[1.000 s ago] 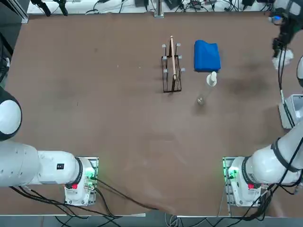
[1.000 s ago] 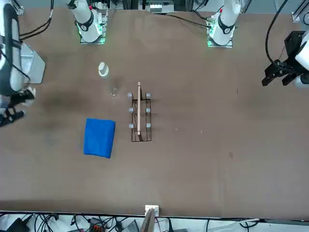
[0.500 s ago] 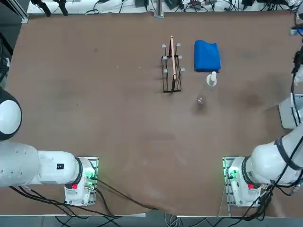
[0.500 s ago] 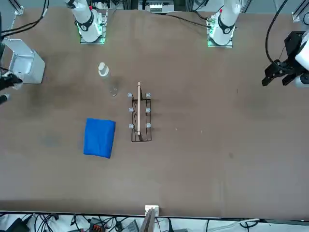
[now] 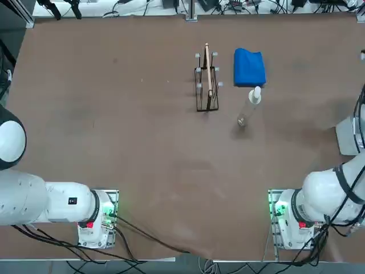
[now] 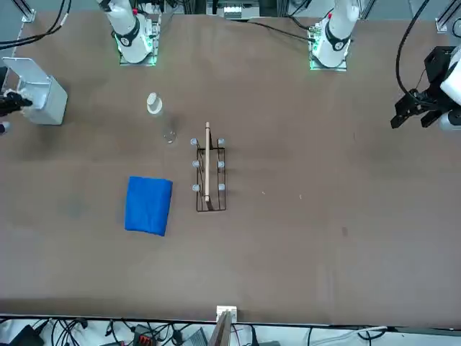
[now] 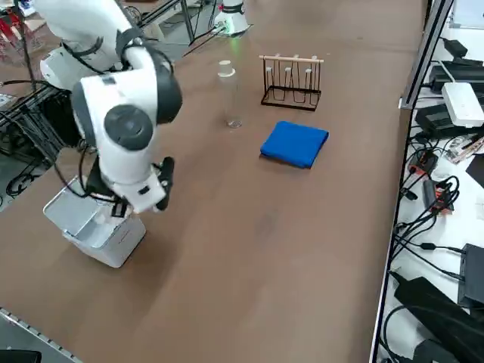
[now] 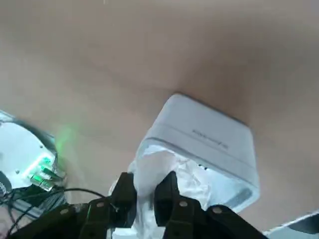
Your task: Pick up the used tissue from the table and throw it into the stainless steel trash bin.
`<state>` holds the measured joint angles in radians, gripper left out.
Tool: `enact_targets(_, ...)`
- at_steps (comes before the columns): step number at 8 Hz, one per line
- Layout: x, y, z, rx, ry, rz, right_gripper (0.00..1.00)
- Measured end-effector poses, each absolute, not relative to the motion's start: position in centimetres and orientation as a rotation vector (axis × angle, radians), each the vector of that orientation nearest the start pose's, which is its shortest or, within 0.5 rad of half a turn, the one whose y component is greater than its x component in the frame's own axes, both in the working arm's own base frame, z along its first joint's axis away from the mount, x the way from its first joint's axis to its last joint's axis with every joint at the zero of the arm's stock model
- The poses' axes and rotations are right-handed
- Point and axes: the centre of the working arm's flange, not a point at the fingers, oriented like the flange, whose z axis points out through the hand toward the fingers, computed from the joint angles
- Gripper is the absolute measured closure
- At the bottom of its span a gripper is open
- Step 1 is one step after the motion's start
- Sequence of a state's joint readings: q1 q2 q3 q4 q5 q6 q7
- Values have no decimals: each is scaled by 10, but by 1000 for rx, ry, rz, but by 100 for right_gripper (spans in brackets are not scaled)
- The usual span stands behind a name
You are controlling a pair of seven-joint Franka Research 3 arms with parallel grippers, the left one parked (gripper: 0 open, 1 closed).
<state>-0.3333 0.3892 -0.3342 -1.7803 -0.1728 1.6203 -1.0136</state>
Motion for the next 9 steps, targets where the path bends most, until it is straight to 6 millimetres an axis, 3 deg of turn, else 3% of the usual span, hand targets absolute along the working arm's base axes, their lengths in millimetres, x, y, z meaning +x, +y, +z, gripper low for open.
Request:
enact_targets(1, 445, -367, 317, -2751, -551, 847, 78)
enact_targets(2, 442, -368, 312, -2741, -555, 860, 64)
enact_targets(5, 442, -369, 311, -2721, -622, 895, 12)
enact_targets(6, 444, -370, 316, -2712, -646, 893, 1)
enact_targets(7, 451, -369, 329, -2707, -677, 884, 0)
enact_targets(9, 489, -357, 378, -2754, -798, 811, 0)
